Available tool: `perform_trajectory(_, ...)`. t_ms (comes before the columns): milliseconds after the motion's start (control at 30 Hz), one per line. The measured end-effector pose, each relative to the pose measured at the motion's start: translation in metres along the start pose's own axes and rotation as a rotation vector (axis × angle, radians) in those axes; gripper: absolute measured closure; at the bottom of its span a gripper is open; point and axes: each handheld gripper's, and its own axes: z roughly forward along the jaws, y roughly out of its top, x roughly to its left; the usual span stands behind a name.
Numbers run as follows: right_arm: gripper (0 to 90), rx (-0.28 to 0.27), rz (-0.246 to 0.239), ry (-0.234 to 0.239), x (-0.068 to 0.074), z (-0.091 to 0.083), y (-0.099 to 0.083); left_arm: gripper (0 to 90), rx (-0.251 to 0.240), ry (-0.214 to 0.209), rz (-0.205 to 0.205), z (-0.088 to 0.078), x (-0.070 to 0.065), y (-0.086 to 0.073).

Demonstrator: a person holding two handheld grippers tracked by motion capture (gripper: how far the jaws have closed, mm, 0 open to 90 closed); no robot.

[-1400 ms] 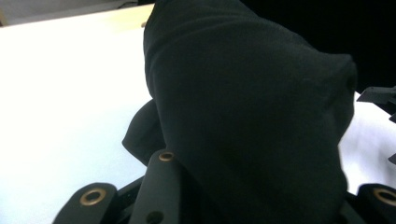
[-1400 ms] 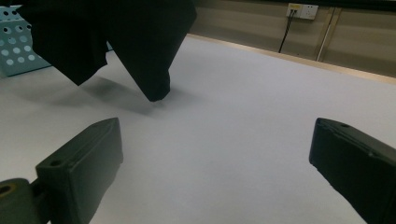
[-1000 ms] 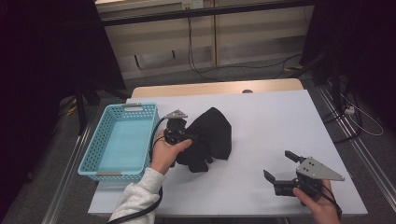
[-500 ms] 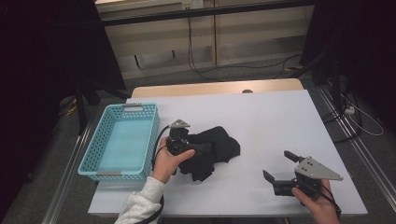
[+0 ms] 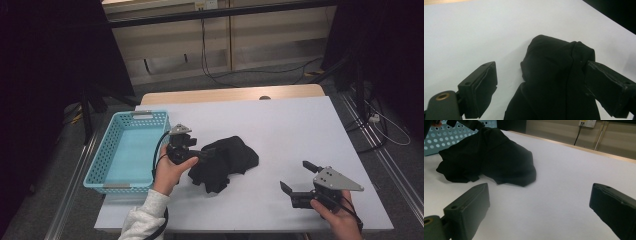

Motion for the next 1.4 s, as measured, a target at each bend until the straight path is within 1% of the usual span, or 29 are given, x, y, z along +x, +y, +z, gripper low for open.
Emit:
perform_trajectory(67,2.1,0.008,-0.016,0.015,0.002,0.002,0.001,11.6,-0.005,0.002,-0.002,-0.001,0.001,0.000)
perform_trajectory(167,2.1,0.004,-0.016,0.016,0.004,0.002,0.001,11.6,-0.004,0.003,-0.012,-0.002,0.003,-0.003)
perform_trajectory(233,2.1,-0.003,-0.011,0.015,0.004,0.002,0.002,11.5,0.003,0.021,-0.012,-0.003,0.005,-0.005)
perform_trajectory(367,2.1,0.001,-0.012,0.026,0.003,0.006,0.002,11.5,-0.013,0.042,-0.026,-0.007,0.009,-0.007)
perform_trajectory(467,2.1,0.003,-0.020,0.037,0.005,0.009,0.003,11.5,-0.020,0.070,-0.040,-0.008,0.013,-0.009)
perform_trajectory(533,2.1,0.003,-0.024,0.041,0.005,0.009,0.003,11.4,-0.012,0.078,-0.052,-0.006,0.016,-0.011)
perform_trajectory(633,2.1,0.004,-0.023,0.040,0.005,0.010,0.003,11.4,-0.012,0.066,-0.079,-0.003,0.018,-0.013)
perform_trajectory(767,2.1,0.006,-0.016,0.039,0.003,0.011,0.002,11.5,-0.006,0.067,-0.082,0.002,0.020,-0.014)
perform_trajectory(800,2.1,0.007,-0.015,0.038,0.002,0.012,0.002,11.5,-0.005,0.074,-0.082,0.003,0.021,-0.014)
perform_trajectory(833,2.1,0.007,-0.012,0.038,0.001,0.012,0.002,11.9,-0.015,0.083,-0.085,0.003,0.022,-0.014)
perform_trajectory(867,2.1,0.007,-0.008,0.040,0.000,0.012,0.001,17.1,-0.021,0.089,-0.086,0.003,0.023,-0.014)
perform_trajectory(900,2.1,0.007,-0.008,0.040,0.000,0.012,0.001,17.1,-0.027,0.100,-0.085,0.002,0.023,-0.015)
perform_trajectory(933,2.1,0.006,-0.007,0.040,0.000,0.013,0.001,19.6,-0.039,0.112,-0.086,0.001,0.024,-0.015)
perform_trajectory(1000,2.1,0.006,-0.011,0.046,0.000,0.013,0.001,29.6,-0.058,0.118,-0.104,-0.001,0.024,-0.015)
perform_trajectory(1033,2.1,0.006,-0.012,0.048,0.001,0.013,0.002,34.3,-0.059,0.121,-0.107,-0.001,0.025,-0.015)
perform_trajectory(1067,2.1,0.006,-0.015,0.053,0.002,0.014,0.002,38.9,-0.053,0.134,-0.107,-0.001,0.025,-0.015)
perform_trajectory(1100,2.1,0.006,-0.015,0.053,0.002,0.014,0.002,38.9,-0.054,0.138,-0.110,0.000,0.024,-0.016)
perform_trajectory(1167,2.1,0.004,-0.016,0.053,0.003,0.014,0.002,45.0,-0.047,0.133,-0.117,0.002,0.024,-0.018)
perform_trajectory(1200,2.1,0.005,-0.016,0.051,0.003,0.013,0.002,47.4,-0.038,0.128,-0.120,0.004,0.023,-0.019)
perform_trajectory(1233,2.1,0.003,-0.015,0.050,0.002,0.013,0.002,52.2,-0.021,0.118,-0.117,0.007,0.023,-0.021)
perform_trajectory(1300,2.1,0.005,-0.017,0.048,0.002,0.014,0.002,57.8,0.004,0.094,-0.124,0.013,0.022,-0.025)
perform_trajectory(1367,2.1,0.005,-0.017,0.048,0.002,0.014,0.002,64.5,0.020,0.055,-0.140,0.018,0.020,-0.029)
perform_trajectory(1400,2.1,0.004,-0.017,0.047,0.002,0.015,0.003,66.2,0.031,0.044,-0.135,0.020,0.018,-0.031)
